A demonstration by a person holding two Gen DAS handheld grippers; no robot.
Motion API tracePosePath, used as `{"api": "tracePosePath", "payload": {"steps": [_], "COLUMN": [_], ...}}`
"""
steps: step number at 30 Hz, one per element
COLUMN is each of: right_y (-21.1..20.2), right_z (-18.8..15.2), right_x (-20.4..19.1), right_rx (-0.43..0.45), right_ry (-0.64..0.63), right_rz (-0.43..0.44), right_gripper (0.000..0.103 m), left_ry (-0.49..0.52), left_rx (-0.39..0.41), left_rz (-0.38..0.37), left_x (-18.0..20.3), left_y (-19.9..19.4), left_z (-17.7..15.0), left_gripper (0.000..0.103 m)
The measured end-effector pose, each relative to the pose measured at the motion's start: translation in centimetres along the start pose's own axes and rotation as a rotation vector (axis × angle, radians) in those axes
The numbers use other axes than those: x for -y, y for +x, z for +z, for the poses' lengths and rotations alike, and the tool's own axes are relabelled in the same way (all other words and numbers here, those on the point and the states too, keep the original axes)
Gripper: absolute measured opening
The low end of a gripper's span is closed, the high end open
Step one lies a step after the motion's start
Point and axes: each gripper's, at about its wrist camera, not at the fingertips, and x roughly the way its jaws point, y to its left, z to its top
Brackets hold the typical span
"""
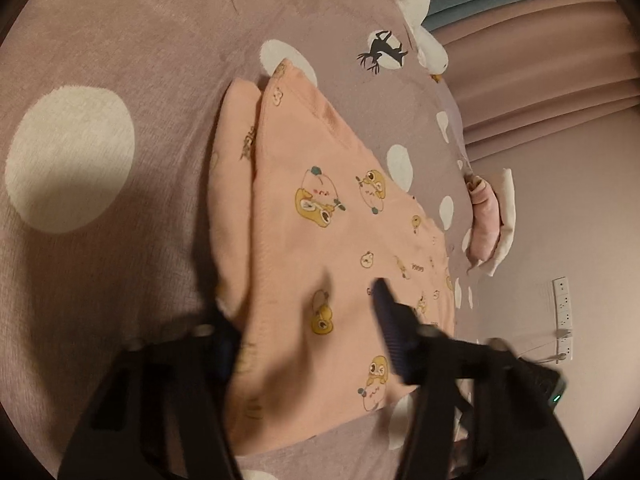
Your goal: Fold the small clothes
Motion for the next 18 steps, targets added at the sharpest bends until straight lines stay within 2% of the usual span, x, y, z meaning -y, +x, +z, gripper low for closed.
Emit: {"api": "tracePosePath", "payload": {"steps": [1,3,5,7,9,10,15,18], "right_y": [0.3,1.4,3.1,5.3,7.9,8.8,11.7,14.1], "right_z": [0.6,2.4,4.4,6.1,7.8,8.2,10.1,10.1], "right_x": [-0.3,-1.2,-1.9,-1.8,-1.3,-1.3,-2.5,-2.7], "right_rx": [0.004,0.013,0.012,-0.011,-0.052,-0.060,-0.043,-0.111], "right_ry": [-0.016,-0.055,-0.083,-0.068,-0.033,-0.033,-0.086,-0.129], "right_rz": [-0.010,-0.037,-0.083,-0.143,-0.171,-0.176,-0.218,-0.299], "right_gripper": [0.102,0.098,0.082,0.049,0.042,0.036,0.030,0.028], "left_ry": [0.007,0.025,0.069,0.106,0.125,0.133,0.161,0.162], "left_rx": [-0.004,-0.032,-0.041,-0.042,-0.045,-0.048,-0.052,-0.052], "left_rz": [0.023,0.049,0.075,0.095,0.108,0.115,0.138,0.145], "left_x": [0.0,0.0,0.4,0.8,1.0,1.0,1.0,1.0], "left_y": [0.2,0.9,1.3,1.4,1.5,1.5,1.9,2.1], "left_z": [0.0,0.0,-0.1,-0.2,-0.2,-0.2,-0.2,-0.1], "left_gripper": [0.026,0.015,0.016,0.015,0.015,0.016,0.016,0.016]}}
